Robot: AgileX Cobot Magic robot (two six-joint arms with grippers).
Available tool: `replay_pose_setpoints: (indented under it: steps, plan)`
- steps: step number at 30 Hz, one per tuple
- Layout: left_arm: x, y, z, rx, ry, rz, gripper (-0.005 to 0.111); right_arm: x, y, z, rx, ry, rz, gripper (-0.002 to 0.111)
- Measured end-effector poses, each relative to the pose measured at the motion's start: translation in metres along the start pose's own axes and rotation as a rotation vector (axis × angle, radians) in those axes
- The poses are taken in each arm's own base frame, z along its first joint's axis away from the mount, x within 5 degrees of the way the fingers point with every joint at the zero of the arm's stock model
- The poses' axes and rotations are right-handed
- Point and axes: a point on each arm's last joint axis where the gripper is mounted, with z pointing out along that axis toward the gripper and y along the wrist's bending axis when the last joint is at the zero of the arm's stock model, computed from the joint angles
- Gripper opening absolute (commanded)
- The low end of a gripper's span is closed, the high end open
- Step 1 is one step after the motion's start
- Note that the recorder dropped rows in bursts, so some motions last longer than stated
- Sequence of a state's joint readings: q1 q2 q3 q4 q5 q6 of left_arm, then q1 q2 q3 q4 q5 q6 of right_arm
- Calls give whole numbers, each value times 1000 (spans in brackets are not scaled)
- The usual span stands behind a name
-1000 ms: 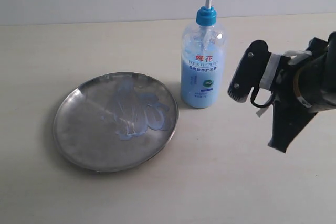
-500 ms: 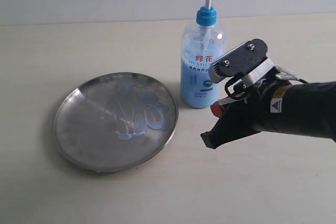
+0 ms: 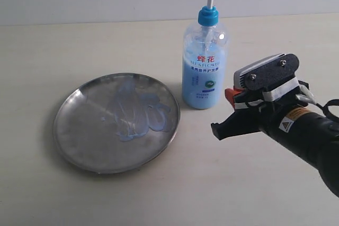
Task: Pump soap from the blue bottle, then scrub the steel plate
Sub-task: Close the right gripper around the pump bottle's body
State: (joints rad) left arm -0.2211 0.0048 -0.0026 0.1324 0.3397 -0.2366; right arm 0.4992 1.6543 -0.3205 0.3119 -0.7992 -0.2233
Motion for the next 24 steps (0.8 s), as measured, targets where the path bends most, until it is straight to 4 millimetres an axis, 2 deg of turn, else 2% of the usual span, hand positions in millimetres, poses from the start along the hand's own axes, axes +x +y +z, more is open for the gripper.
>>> replay_pose_setpoints:
  steps: [1,2,6,11,18,24]
  plan:
    - [0,0,0,0,0,0,0,4,2,3,-9,3,-10,87]
    - [0,0,0,0,0,0,0,6,3,6,-20,-4,-17,105]
    - [0,0,0,0,0,0,0,11,4,13,-15,-28,-19,104]
    - [0,0,0,0,0,0,0,3,9,33,-11,-65,-4,104]
    - [0,0,0,0,0,0,0,-18,4,50,77,-138,108,104]
    - [0,0,0,0,0,0,0,-35,10,65,40,-163,109,104]
